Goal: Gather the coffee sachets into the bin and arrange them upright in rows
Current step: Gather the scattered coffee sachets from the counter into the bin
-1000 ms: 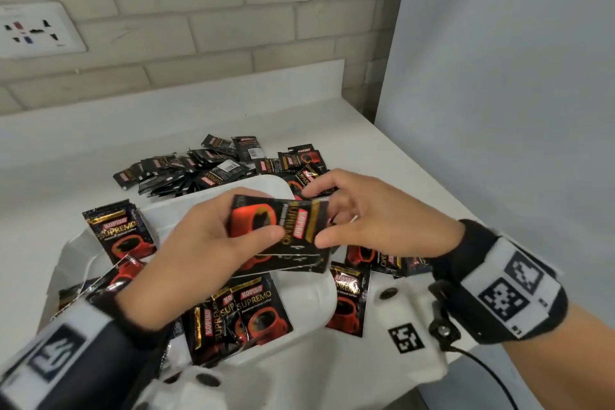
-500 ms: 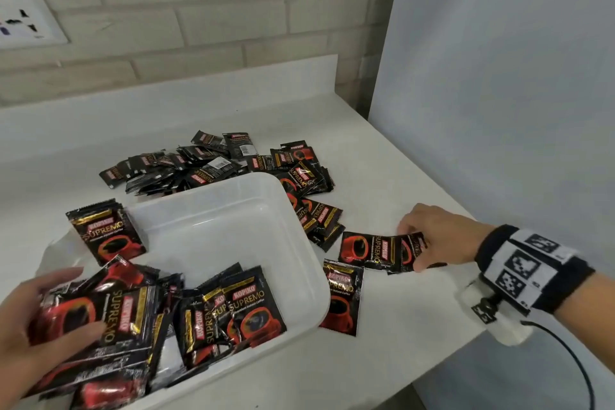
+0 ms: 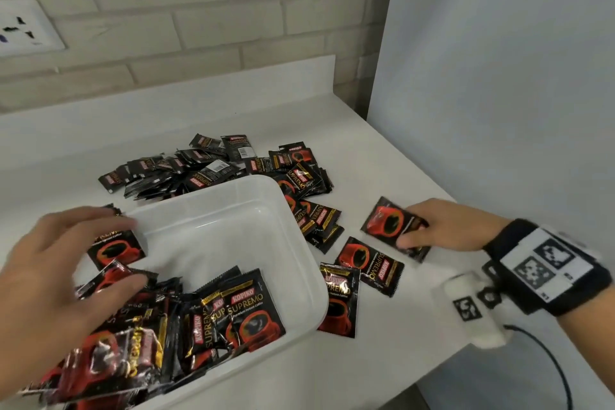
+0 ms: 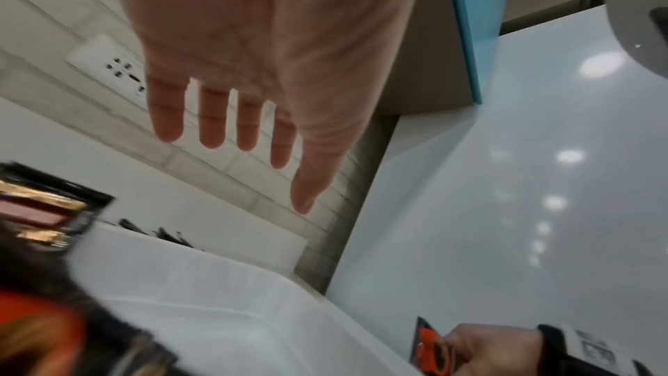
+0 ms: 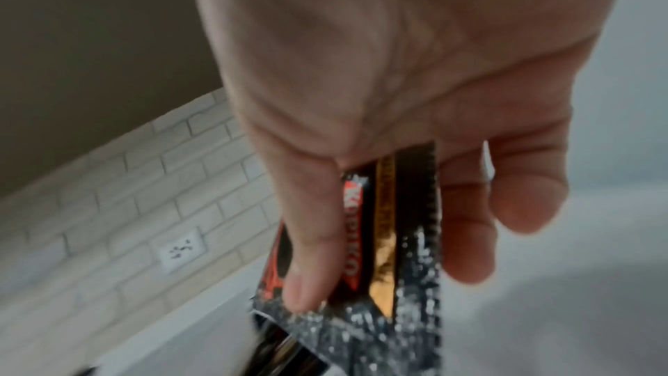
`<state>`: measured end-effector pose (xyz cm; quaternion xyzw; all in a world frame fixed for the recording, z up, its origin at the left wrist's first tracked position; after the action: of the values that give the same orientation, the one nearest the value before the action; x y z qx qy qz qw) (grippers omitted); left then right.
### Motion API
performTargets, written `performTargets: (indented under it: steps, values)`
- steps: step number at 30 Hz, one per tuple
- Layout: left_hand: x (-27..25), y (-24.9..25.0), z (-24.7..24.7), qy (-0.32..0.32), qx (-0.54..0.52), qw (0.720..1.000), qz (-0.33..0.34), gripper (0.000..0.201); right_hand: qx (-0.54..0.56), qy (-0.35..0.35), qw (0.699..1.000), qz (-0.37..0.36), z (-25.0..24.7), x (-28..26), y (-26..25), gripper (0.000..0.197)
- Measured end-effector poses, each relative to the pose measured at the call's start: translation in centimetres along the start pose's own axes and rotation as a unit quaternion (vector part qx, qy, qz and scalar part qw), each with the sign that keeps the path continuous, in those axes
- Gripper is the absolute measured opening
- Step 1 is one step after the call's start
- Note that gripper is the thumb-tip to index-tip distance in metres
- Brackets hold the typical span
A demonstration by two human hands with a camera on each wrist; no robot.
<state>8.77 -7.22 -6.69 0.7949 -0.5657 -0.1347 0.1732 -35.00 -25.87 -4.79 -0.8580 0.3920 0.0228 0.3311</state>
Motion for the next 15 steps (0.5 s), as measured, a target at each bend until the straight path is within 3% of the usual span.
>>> performTargets:
  steps: [3,6,9,12,15]
  values:
    - [-0.8,11.7,-1.8,-0.043,-0.005,0.999,0.003,0.046,-0.016,-0.061,0.997,-0.047,3.1,1.2,-1.1,0.021]
    - [0.1,17.3,-0.9,-0.101,0.001,0.993,0.063,0.032,-0.114,-0.047,0.992,-0.028,5.0,1.8,-1.3,0.034]
    - [3.1,20.0,1.2,-0.137,0.027,0.986,0.094,0.036,-0.114,-0.025,0.993,-0.020,5.4,1.6,-1.6,0.024]
    - [6.9,21.9,2.5,-0.146,0.063,0.984,0.082,0.044,-0.086,-0.021,0.996,0.012,5.3,1.5,-1.7,0.041]
    - [9.4,23.3,3.3,-0.176,0.109,0.976,0.067,0.054,-0.055,-0.017,0.998,0.034,5.2,1.6,-1.7,0.045]
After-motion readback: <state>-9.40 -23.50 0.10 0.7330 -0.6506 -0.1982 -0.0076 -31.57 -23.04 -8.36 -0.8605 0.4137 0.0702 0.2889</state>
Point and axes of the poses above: each hand's wrist, its own x-axis towards the middle knuckle, its own z-axis out of the palm, y = z × x, the point moved 1 cm from there along x, towards the middle knuckle, and after that the axes turned 15 degrees about -z, right-handed, at the moved point
